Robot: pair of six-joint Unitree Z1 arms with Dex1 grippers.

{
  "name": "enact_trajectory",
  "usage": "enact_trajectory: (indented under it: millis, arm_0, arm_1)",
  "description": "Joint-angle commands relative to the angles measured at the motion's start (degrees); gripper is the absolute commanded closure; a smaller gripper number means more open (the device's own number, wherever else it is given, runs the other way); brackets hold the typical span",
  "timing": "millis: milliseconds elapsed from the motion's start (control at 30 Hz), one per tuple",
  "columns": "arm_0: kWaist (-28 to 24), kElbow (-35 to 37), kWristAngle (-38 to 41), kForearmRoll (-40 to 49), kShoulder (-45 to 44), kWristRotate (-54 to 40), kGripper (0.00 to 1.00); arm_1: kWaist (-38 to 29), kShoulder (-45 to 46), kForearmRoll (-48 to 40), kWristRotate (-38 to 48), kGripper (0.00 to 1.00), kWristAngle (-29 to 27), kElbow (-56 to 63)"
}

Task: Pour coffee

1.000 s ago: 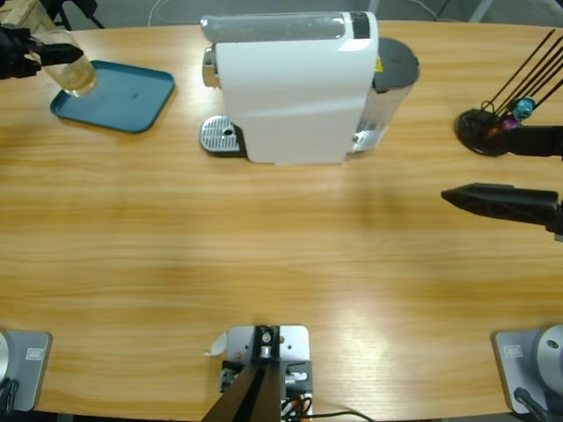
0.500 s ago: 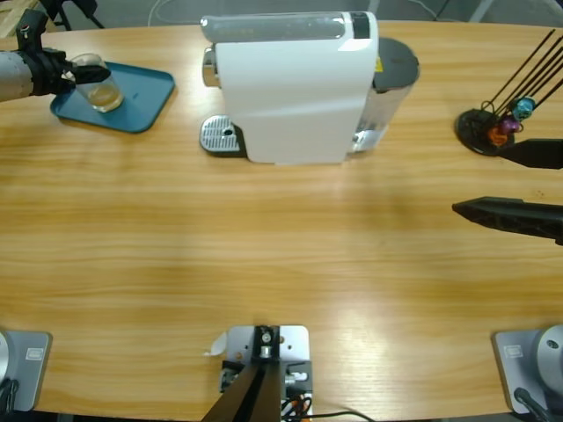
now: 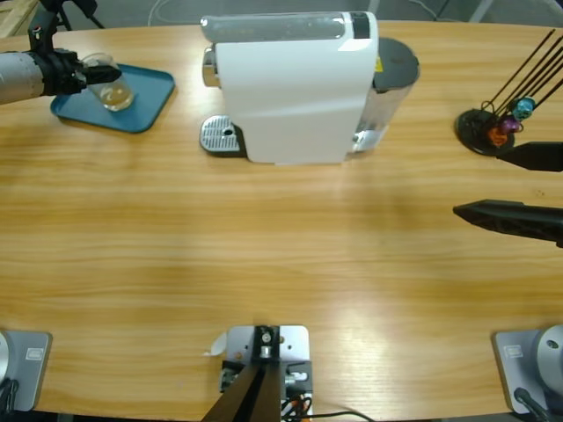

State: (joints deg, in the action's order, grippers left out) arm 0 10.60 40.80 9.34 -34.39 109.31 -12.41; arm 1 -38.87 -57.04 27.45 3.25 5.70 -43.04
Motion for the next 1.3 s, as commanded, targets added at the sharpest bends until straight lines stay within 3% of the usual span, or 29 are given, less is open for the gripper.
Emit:
enact_trajectory:
  millis: [33, 333, 500, 633, 933, 1067, 1200, 1300]
  arm_0:
    - [0.74, -3.39, 0.61, -0.69, -0.39, 0.0, 0.041]
    - [0.48, -7.05, 0.94, -0.76, -7.92, -0.07, 0.004]
    - [0.48, -9.83, 0.84, 1.49, -16.48, 0.62, 0.004]
    - [2.43, -12.55, 1.07, 7.8, -25.21, 3.57, 0.004]
    - [15.52, -9.7, 5.78, 29.3, -45.04, 5.82, 0.004]
    - [15.86, -7.58, 6.45, 41.41, -51.53, 6.1, 0.001]
    - [15.86, -7.75, 6.9, 42.13, -56.2, 12.6, 0.0]
    - [15.86, -8.54, 12.62, 44.55, -57.17, 12.81, 0.0]
  arm_1:
    - [0.2, 1.95, 2.1, 0.7, 0.0, 0.02, -0.03]
    - [0.18, 4.34, 4.33, 0.77, 0.0, -0.07, -0.29]
    - [0.11, 6.49, 6.12, 0.79, 0.0, -1.0, -0.2]
    - [0.09, 6.63, 5.67, 0.75, 0.0, -1.34, 0.01]
    - [0.06, 5.66, 5.72, -3.31, 0.0, -8.02, 0.04]
    - [0.02, 6.5, 6.05, -4.31, 0.0, -10.43, 0.15]
    - [0.04, 7.31, 5.84, -4.04, 0.0, -11.52, 0.31]
    - [0.02, 7.07, 5.77, -3.96, 0.0, -11.57, 0.29]
